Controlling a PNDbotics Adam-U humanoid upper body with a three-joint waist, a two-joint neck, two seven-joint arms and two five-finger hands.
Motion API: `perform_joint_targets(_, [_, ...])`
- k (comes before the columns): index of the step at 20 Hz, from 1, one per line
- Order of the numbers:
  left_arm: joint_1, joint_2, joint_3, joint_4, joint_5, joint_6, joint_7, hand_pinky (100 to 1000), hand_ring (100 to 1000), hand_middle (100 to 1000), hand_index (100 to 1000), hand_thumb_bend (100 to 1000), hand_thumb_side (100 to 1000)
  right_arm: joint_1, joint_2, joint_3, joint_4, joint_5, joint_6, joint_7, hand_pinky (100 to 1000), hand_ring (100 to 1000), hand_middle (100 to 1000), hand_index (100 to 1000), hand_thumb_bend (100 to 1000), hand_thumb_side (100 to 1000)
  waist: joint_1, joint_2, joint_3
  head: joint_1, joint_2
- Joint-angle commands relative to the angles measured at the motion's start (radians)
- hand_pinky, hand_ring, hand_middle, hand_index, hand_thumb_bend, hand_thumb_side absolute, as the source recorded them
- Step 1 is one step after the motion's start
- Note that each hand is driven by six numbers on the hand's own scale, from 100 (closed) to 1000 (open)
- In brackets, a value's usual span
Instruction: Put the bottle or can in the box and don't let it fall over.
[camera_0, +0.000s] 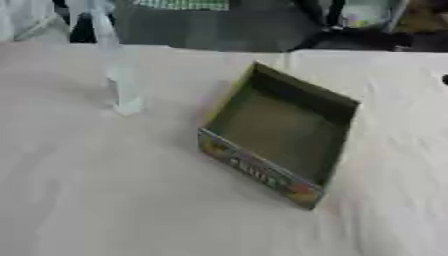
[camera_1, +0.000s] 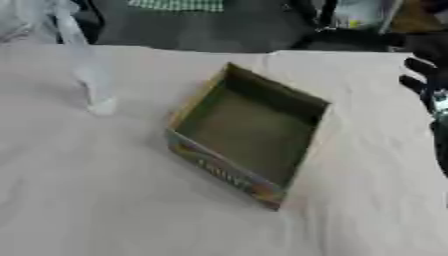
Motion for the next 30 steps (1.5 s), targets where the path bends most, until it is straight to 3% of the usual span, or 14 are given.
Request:
perform_joint_targets(1, [-0.007, 0.014, 0.008, -0.019, 0.007, -0.003, -0.004, 739, 733, 728, 826, 360, 833, -0.004, -0.021, -0.011, -0.018, 0.004, -0.004, 0.002, 869, 902, 845, 928, 100, 516, 0.0, -0.02, 0.001, 0.004, -0.011])
perform_joint_targets(12, [-0.018, 0.026, -0.006, -0.019, 0.076, -0.013, -0.022, 735, 734, 741, 831, 369, 830, -0.003, -0.023, -0.01, -0.018, 0.0, -0.003, 0.001, 869, 901, 845, 929, 100, 515, 0.002, -0.023, -0.001, 0.004, -0.015])
perform_joint_targets(18, [-0.083, 0.035, -0.119, -0.019, 0.156, 0.041, 0.01, 730, 732, 742, 852, 370, 855, -0.002, -0.023, -0.006, -0.018, -0.003, 0.001, 0.003, 870, 901, 845, 929, 100, 517, 0.001, -0.027, -0.005, 0.009, -0.01])
perform_joint_targets(23, [-0.126, 0.006, -0.192, -0.019, 0.232, 0.094, 0.047, 697, 672, 695, 879, 401, 844, -0.003, -0.021, -0.004, -0.018, -0.005, 0.004, 0.005, 870, 901, 845, 929, 100, 520, 0.002, -0.028, -0.007, 0.014, -0.009])
perform_joint_targets(30, [-0.167, -0.046, -0.255, -0.019, 0.34, 0.171, 0.097, 530, 519, 603, 897, 440, 831, -0.004, -0.02, -0.002, -0.018, -0.008, 0.008, 0.004, 871, 899, 843, 929, 100, 520, 0.003, -0.028, -0.008, 0.013, -0.007])
